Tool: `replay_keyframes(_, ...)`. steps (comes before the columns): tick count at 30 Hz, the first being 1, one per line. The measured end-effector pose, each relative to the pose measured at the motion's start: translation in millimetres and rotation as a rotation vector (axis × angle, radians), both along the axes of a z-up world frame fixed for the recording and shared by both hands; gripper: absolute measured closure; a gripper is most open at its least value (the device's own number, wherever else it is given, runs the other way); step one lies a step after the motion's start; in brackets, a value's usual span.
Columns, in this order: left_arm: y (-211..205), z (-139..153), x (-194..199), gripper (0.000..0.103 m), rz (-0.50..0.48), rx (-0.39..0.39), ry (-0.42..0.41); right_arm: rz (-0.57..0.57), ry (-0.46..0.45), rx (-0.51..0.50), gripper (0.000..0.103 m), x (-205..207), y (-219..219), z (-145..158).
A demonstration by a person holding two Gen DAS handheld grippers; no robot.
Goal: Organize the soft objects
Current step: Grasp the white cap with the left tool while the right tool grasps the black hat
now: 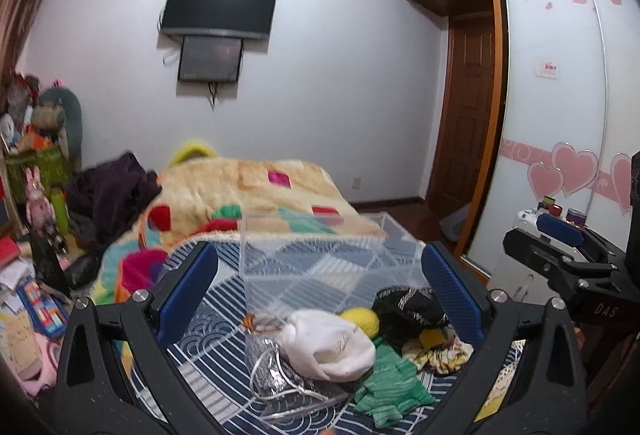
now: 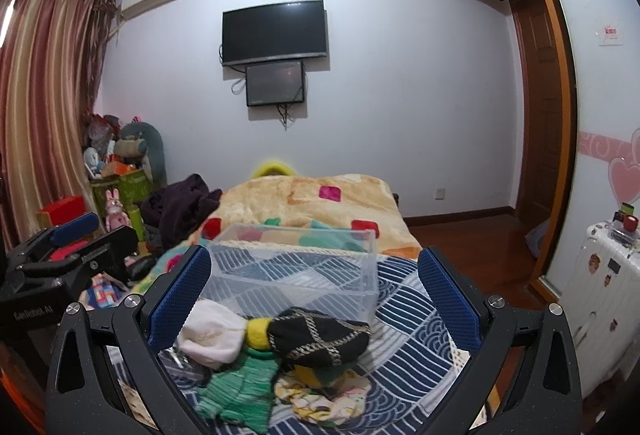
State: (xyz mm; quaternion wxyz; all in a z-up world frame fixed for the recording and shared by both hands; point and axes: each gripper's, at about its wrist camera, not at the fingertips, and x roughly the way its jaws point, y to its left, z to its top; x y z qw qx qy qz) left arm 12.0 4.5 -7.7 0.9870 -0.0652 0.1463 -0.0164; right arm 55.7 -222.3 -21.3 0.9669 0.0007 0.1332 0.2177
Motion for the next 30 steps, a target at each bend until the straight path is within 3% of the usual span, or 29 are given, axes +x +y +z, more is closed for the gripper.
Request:
replay_keyframes(5,8.5,-26.7,21.0,0.001,-0.005,-0.034,0.1,0.009,0.09,0.004,0.0,17.9,-7.3,-19.1)
replay_keyframes(7,6.9,-37.7,28.1,0.014,-0.006,-0.032,0.133,0.019,0.141,0.01,0.0,26.5,-7.9,-28.9)
replay_keyframes(9,5.7,-48.7,37.0,0.019,-0.01,-0.029,0.18,0.035,0.182,0.018,0.0,32.7,-8.0,-37.4)
replay_keyframes(18,2.3,-81.3,52.8,0.021,-0.065,-0.032,0.262,0.081,0.28,-0.038,0.003,43.6,6.1,-64.2)
replay_keyframes(21,-2.9,-90.3,57.6,0.021,-0.085,-0.017,0.287,0.089,0.311,-0.064,0.012,47.6,8.1,-71.6)
replay_keyframes(23,-4.6,-96.3,61.2,0.028,-0.089,-0.017,0.306,0.086,0.327,-0.071,0.021,50.3,9.1,-74.6)
replay_keyframes(28,-0.7,-101.8,64.8,0.062,-0.102,-0.042,0.33,0.071,0.322,-0.069,0.039,51.9,8.2,-76.2)
replay_keyframes(30,0.4,-100.5,63.1,0.068,-0.104,-0.05,0.323,0.066,0.319,-0.065,0.047,51.7,5.4,-76.0)
